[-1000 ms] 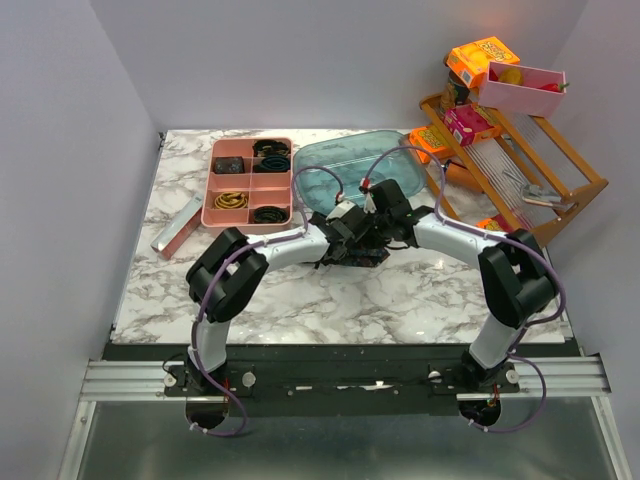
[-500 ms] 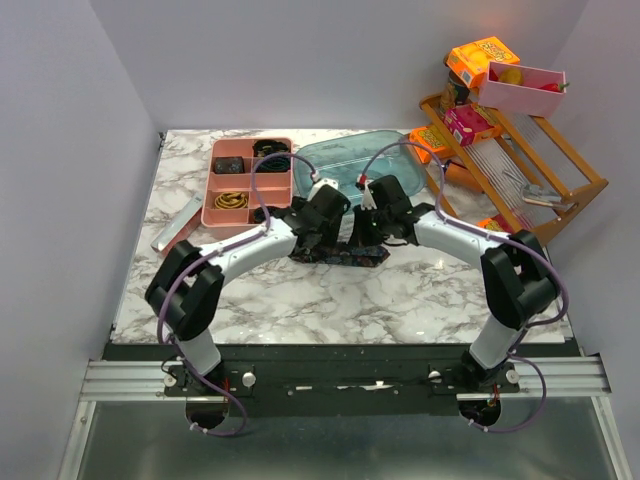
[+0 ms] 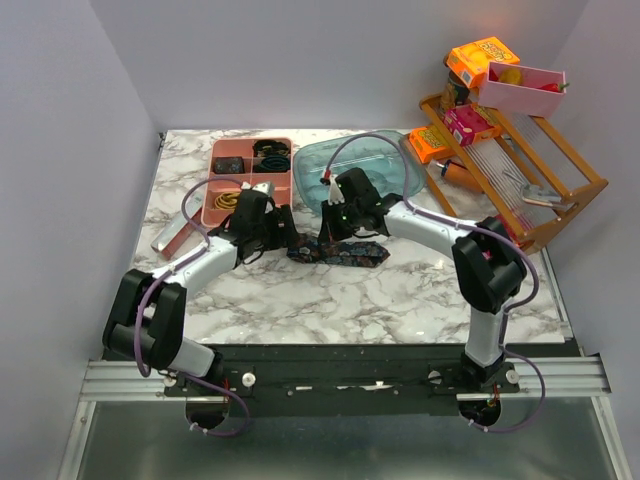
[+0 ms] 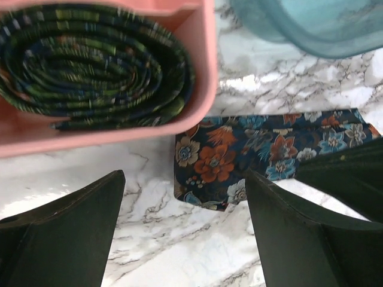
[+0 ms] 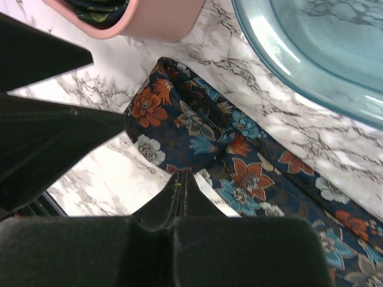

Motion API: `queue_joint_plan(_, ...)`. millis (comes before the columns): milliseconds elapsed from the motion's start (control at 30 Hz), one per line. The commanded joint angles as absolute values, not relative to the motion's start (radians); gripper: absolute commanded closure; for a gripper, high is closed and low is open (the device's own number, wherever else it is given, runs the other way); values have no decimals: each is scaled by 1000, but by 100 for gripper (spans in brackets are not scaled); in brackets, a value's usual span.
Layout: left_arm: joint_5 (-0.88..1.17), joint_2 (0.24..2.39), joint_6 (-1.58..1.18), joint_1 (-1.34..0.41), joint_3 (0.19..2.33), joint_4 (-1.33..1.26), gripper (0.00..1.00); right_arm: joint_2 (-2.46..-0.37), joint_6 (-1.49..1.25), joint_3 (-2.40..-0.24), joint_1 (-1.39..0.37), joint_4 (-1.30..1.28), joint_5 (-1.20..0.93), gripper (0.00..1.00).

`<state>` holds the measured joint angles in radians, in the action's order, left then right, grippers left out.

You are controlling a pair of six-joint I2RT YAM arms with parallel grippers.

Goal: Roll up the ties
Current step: Roll the tie at the center of the board.

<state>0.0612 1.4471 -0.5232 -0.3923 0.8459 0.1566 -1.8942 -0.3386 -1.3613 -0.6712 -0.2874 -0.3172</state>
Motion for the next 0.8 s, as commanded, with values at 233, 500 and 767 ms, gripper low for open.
queue_joint_plan(233,371,1457,-658,-290,666,-186,8,-2013,-325,-1466,-686,-331,-324,99)
queue_joint_plan(500,413,1532,-664,-285,638,-278,13,-2043,-327,-1445,-686,-336,-313,99)
queue_joint_plan(767,419,1558,-667,-285,598,-324,20,-2077,-331,-1442,-686,-339,-307,99)
